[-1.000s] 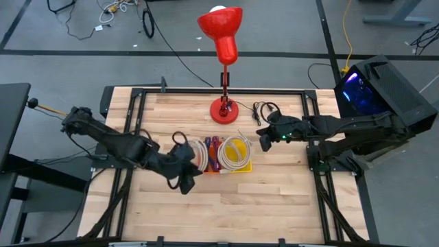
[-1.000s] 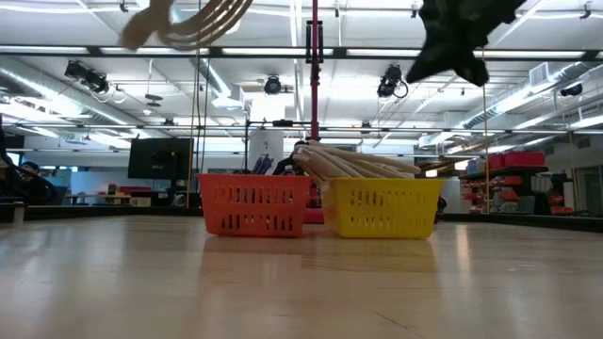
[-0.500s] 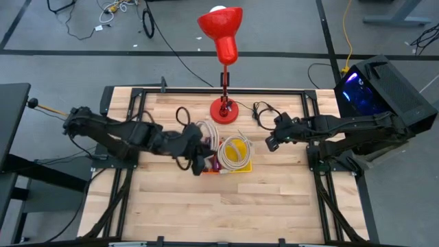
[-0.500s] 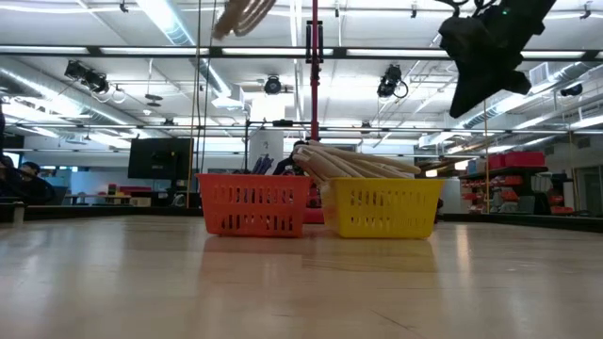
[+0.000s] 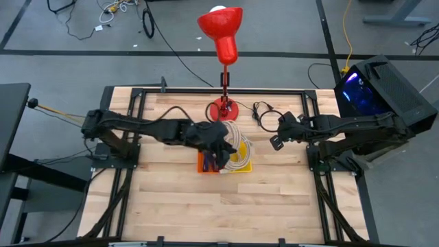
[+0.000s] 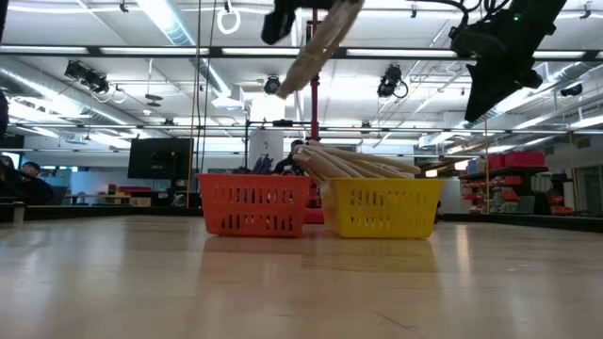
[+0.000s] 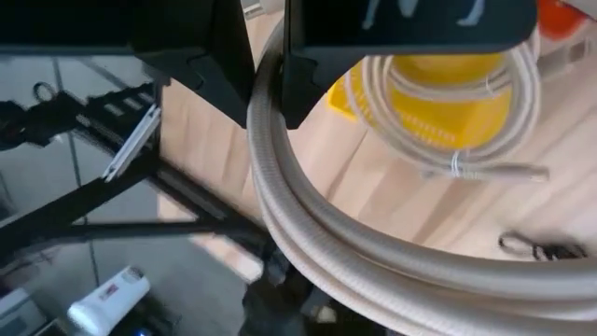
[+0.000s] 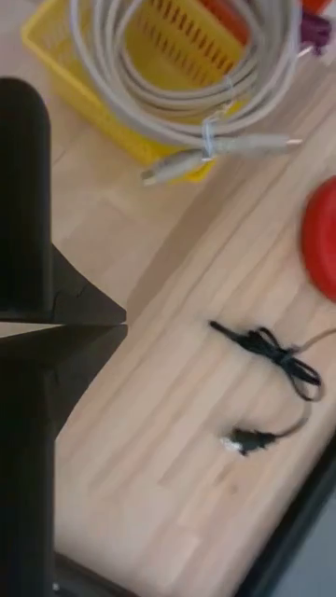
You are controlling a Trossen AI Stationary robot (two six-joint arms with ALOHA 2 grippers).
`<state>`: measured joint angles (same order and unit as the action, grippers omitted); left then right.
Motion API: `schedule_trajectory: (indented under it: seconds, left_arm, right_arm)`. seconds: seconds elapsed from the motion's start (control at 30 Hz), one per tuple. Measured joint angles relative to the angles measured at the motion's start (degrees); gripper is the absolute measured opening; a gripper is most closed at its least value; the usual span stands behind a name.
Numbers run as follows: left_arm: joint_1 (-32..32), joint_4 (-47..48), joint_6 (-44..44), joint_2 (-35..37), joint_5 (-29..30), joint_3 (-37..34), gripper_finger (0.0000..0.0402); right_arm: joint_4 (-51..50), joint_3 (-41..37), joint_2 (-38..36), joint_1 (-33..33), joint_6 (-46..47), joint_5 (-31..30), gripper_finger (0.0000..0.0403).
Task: Pick & Place USB Port
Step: Put the brown HDMI cable into the yellow bin
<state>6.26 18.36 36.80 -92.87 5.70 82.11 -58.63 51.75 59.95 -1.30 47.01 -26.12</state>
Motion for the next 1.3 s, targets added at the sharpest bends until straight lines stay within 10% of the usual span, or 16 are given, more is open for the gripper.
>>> schedule_trajectory:
  seconds: [1.3]
  left_arm:
    - [-5.99, -22.70, 12.19, -13.41, -10.41, -0.02, 0.0036]
  right_arm:
    - [6.77, 0.00, -6.50, 2.45, -14.93, -2.87, 0.0011]
